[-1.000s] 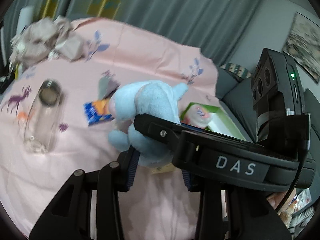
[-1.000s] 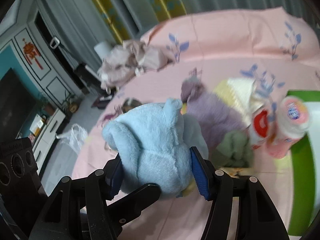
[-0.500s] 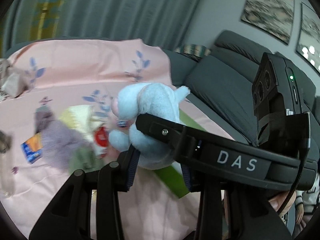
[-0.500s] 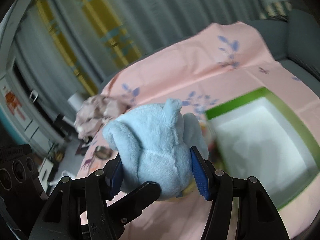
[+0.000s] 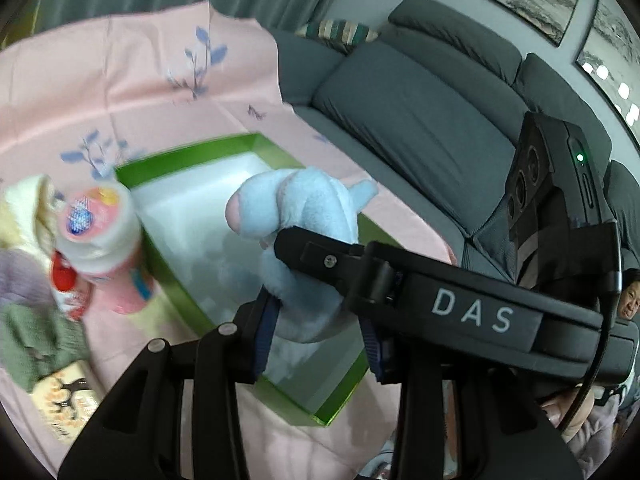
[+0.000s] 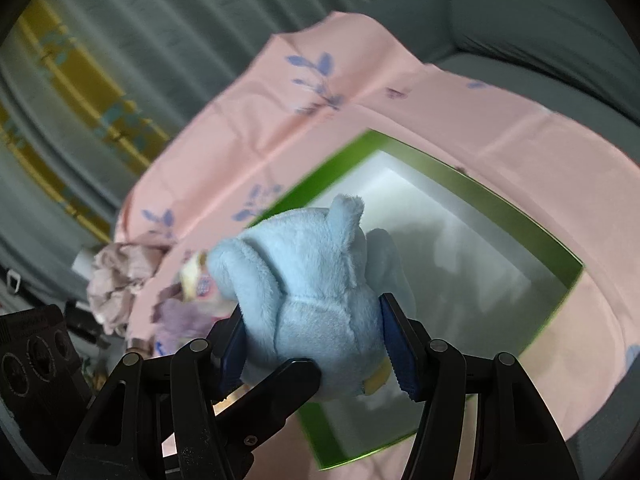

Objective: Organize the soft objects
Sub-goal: 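Carry the plush toy into the green-rimmed box and open the right gripper, then move the right gripper back to the pile of items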

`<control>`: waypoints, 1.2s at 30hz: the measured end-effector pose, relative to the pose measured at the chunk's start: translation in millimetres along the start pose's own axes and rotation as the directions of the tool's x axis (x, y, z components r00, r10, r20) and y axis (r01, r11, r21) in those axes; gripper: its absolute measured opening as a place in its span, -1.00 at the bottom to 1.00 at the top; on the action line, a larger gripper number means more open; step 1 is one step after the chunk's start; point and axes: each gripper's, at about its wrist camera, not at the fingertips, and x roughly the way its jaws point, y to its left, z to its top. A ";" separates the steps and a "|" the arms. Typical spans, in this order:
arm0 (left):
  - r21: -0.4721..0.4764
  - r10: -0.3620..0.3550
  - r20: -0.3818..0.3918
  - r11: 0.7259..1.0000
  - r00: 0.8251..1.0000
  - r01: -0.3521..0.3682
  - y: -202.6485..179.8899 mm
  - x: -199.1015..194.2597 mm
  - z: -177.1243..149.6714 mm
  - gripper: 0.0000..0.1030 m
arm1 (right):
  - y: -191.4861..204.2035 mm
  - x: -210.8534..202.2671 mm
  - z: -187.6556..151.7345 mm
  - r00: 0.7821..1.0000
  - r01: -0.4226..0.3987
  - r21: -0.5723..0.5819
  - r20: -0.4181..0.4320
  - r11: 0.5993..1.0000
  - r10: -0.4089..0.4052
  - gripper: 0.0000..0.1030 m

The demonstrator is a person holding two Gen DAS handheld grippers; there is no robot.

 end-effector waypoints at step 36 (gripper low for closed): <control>-0.339 0.354 0.123 0.893 0.927 -0.296 104.7 -146.7 -41.8 0.97 | 72.7 -5.3 -18.7 0.999 -0.050 -0.187 0.012 0.981 0.053 0.84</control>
